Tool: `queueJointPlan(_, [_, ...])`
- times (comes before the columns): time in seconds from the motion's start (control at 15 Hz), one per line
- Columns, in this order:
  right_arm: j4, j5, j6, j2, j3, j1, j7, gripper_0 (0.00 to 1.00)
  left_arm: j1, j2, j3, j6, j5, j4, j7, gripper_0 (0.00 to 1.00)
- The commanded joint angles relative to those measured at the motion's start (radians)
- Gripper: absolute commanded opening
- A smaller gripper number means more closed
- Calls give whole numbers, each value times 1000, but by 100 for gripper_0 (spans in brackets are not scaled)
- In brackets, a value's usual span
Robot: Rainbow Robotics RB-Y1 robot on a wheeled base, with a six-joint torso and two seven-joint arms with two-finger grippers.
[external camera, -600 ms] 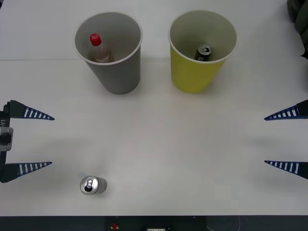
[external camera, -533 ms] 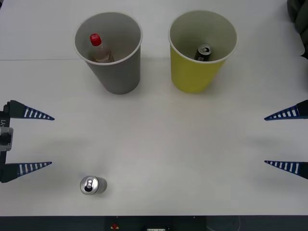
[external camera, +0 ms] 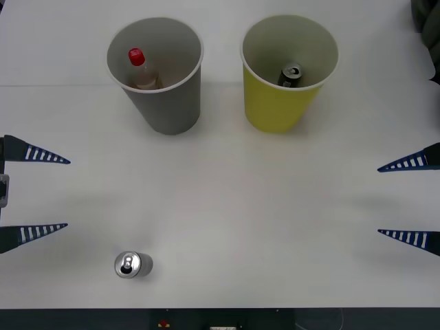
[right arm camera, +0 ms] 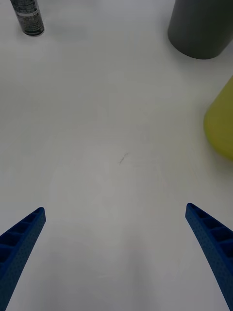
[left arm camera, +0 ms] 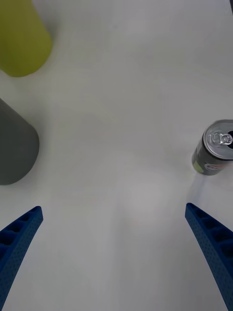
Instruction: Put the can into the green bin and the plastic bottle into the gray bin
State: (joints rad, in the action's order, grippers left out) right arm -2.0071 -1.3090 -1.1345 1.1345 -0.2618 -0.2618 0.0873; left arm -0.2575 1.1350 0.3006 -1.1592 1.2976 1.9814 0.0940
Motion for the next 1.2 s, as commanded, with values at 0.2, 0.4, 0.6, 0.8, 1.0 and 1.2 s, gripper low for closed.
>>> queueJointPlan(0.2, [0,0,0,0,0,0,0,100,12,0,-1,-132,-93,-130,49,100])
queueJointPlan(0.4, [0,0,0,0,0,0,0,100,24,0,-5,-185,-130,-208,150,100])
queueJointPlan(0.6, [0,0,0,0,0,0,0,100,73,0,-89,-226,-190,-315,254,100])
queueJointPlan(0.8, [0,0,0,0,0,0,0,100,126,0,-169,-266,-248,-434,348,100])
queueJointPlan(1.0, [0,0,0,0,0,0,0,100,187,0,-236,-330,-291,-566,418,100])
queueJointPlan(1.2, [0,0,0,0,0,0,0,100,236,0,-311,-381,-328,-677,451,100])
